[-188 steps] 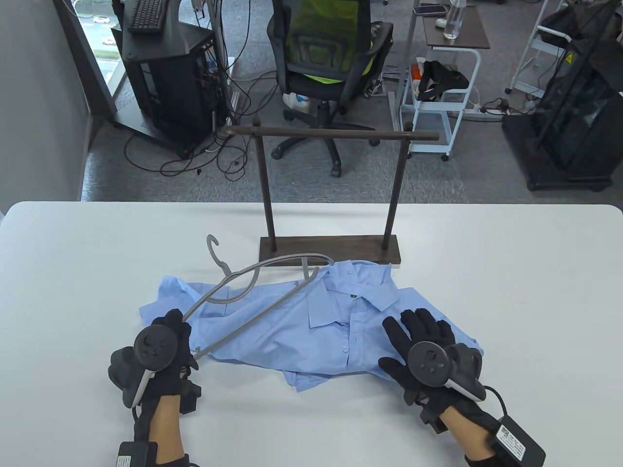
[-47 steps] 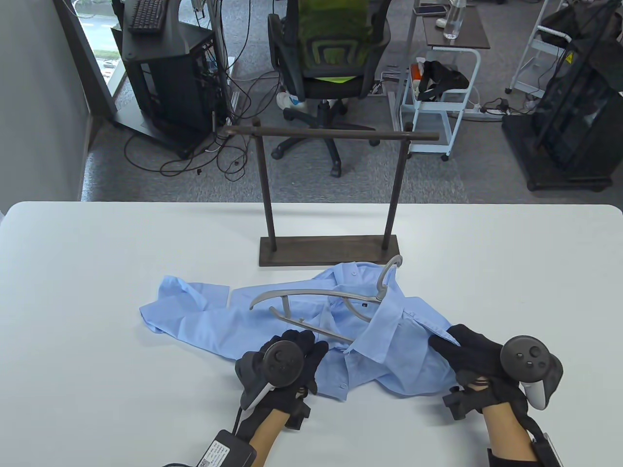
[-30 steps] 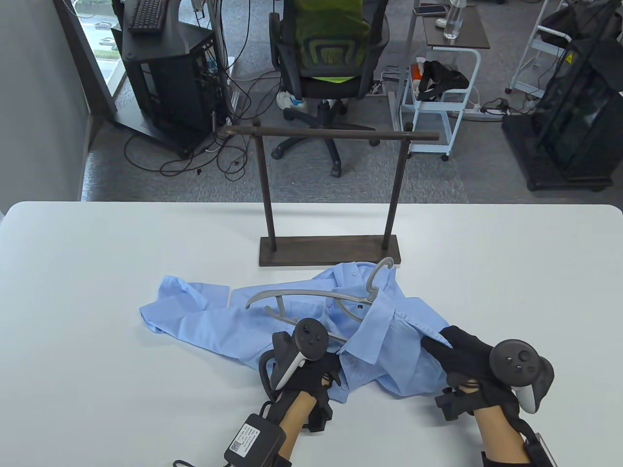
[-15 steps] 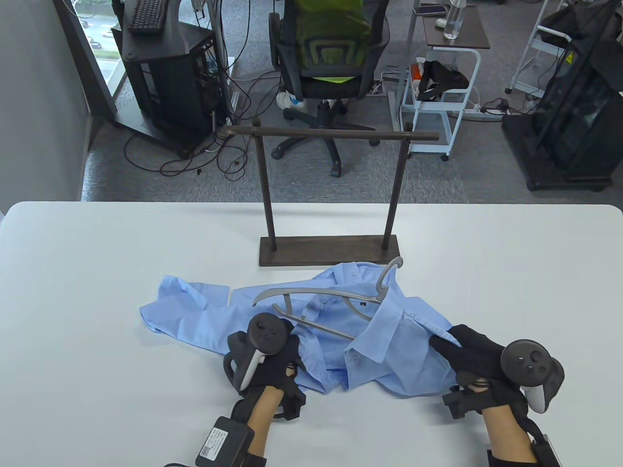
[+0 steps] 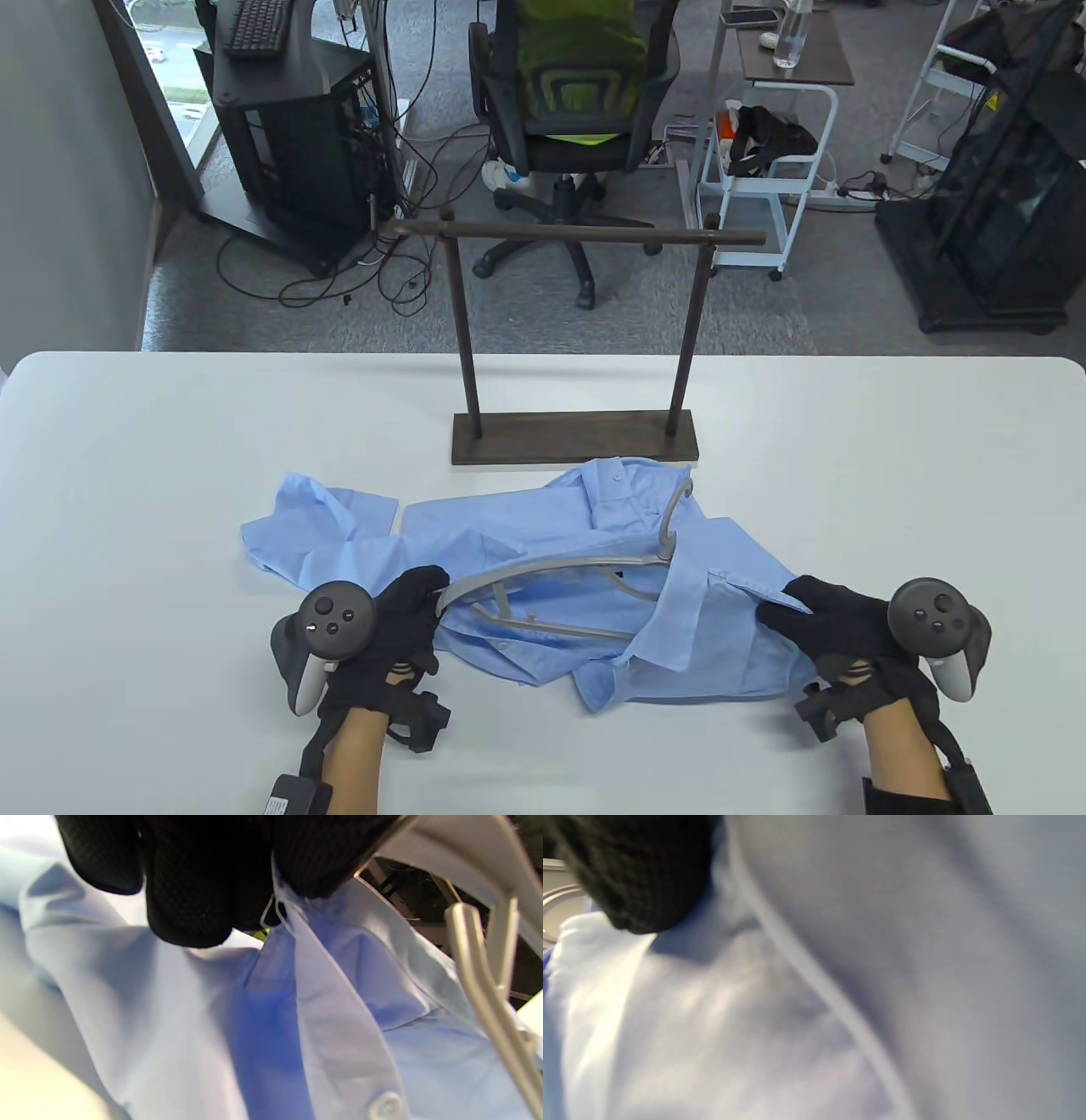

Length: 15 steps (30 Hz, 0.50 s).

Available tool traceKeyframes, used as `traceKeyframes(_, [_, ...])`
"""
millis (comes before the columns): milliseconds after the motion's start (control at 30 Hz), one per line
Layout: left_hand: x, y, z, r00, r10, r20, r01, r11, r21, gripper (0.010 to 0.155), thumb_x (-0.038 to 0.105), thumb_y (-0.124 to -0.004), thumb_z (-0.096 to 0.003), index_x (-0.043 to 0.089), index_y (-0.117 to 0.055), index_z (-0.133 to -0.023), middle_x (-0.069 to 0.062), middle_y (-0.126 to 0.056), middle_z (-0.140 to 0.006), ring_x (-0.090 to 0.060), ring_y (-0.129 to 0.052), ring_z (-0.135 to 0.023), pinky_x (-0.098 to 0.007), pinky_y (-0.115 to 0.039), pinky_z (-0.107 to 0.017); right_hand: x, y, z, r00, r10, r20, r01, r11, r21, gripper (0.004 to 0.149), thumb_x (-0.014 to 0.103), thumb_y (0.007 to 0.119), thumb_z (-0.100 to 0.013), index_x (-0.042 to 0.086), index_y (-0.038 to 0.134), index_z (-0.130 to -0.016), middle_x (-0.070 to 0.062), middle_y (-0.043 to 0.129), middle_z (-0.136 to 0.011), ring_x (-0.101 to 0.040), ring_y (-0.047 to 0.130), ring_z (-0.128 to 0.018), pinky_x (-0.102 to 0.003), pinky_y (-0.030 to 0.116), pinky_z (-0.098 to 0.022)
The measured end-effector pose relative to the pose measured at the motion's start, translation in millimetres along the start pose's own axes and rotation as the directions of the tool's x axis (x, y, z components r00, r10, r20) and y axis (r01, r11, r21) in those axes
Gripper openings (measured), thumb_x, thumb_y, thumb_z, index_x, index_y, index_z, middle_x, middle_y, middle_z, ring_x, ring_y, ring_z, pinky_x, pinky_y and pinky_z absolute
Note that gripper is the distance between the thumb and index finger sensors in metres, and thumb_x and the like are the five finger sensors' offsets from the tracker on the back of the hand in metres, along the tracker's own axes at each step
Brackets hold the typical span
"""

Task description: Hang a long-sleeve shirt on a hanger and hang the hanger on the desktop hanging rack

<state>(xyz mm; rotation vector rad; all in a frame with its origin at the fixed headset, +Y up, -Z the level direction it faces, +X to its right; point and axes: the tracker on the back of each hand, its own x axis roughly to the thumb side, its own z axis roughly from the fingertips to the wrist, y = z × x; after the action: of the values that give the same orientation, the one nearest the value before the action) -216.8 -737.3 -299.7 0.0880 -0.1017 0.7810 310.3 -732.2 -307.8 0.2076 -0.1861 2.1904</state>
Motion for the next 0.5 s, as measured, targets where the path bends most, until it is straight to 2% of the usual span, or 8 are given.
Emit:
traceKeyframes(200, [13.6,4.4,6.0,0.982,-0.183,0.054,0.177,0.979,0.099,0.047,0.034,-0.084,-0.0457,0.016,-0.081,-0.089,-0.010,-0.094,-0.075,-0.029,-0.102,-0.053,-0.061,-0.075,-0.059,1.3,-4.3,0.5,0.994,0.111,-0.014,-0.112,0.993,-0.030,0.043,0.058,0.094,-0.028,0.021,0.100,-0.050,-0.011,0.103,-0.054,-0.028,0.104,-0.018,-0.037,0.089,-0.008])
traceKeyframes(267, [18.3,5.4,9.4,0.979,-0.191,0.070,0.181,0.975,0.128,0.047,0.034,-0.084,-0.0456,0.016,-0.082,-0.089,-0.010,-0.094,-0.074,-0.029,-0.102,-0.052,-0.061,-0.075,-0.059,5.6,-4.6,1.6,0.981,0.193,-0.012,-0.194,0.978,-0.076,0.043,0.059,0.093,-0.028,0.023,0.100,-0.051,-0.010,0.103,-0.055,-0.027,0.104,-0.018,-0.037,0.089,-0.009])
traceKeyframes(433, [36.9,2.0,20.6,0.974,-0.182,0.134,0.155,0.970,0.186,0.048,0.035,-0.084,-0.0458,0.014,-0.081,-0.089,-0.010,-0.094,-0.074,-0.029,-0.102,-0.052,-0.060,-0.076,-0.058,15.9,-4.1,6.7,0.974,0.226,0.005,-0.220,0.955,-0.201,0.043,0.059,0.093,-0.028,0.023,0.100,-0.051,-0.009,0.103,-0.055,-0.025,0.104,-0.017,-0.035,0.089,-0.008])
traceKeyframes(500, [44.7,-1.3,24.0,0.972,-0.170,0.159,0.141,0.973,0.181,0.048,0.035,-0.084,-0.0458,0.014,-0.081,-0.089,-0.010,-0.095,-0.074,-0.029,-0.102,-0.051,-0.060,-0.076,-0.058,20.1,-5.1,8.8,0.970,0.243,0.012,-0.233,0.943,-0.239,0.043,0.060,0.092,-0.028,0.024,0.099,-0.051,-0.009,0.103,-0.055,-0.025,0.103,-0.017,-0.035,0.089,-0.008])
